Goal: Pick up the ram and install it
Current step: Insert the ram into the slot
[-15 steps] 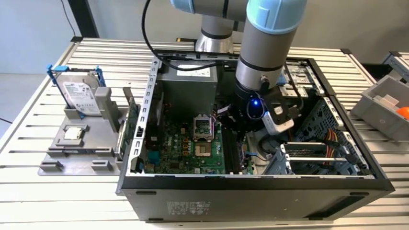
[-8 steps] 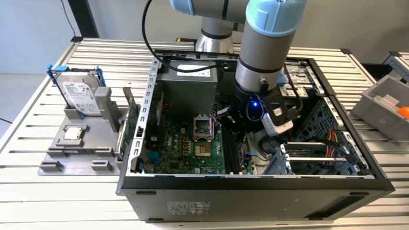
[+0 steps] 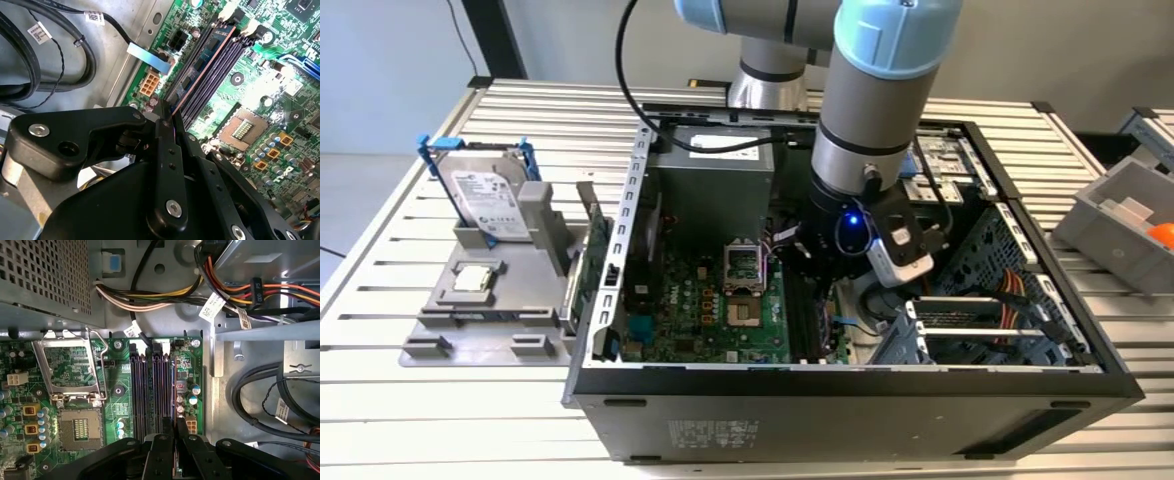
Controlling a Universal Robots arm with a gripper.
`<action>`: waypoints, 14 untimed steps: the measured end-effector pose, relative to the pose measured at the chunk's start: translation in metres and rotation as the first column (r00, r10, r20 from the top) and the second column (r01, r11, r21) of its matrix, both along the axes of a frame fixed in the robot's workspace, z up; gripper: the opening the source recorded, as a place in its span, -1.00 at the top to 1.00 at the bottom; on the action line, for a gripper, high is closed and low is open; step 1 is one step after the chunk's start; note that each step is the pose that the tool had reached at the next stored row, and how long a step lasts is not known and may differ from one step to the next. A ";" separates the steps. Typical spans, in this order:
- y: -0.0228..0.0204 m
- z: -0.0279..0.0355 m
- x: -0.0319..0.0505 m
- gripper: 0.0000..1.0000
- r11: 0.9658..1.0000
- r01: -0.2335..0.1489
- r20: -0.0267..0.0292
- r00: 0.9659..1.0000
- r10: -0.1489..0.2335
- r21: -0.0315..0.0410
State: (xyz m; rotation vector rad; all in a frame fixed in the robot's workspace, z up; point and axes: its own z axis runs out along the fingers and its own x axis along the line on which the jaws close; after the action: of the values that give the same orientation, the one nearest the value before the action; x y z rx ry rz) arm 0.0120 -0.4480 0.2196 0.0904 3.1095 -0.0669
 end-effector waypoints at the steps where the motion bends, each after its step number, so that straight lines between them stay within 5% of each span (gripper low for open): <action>1: 0.0000 0.0001 0.0000 1.00 1.000 -0.001 0.000 1.000 0.001 0.000; 14: -0.0004 0.0000 -0.0027 1.00 1.000 -0.026 0.000 1.000 0.026 0.000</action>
State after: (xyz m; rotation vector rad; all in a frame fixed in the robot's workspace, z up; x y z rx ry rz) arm 0.0093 -0.4484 0.2196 0.0494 3.1098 -0.0664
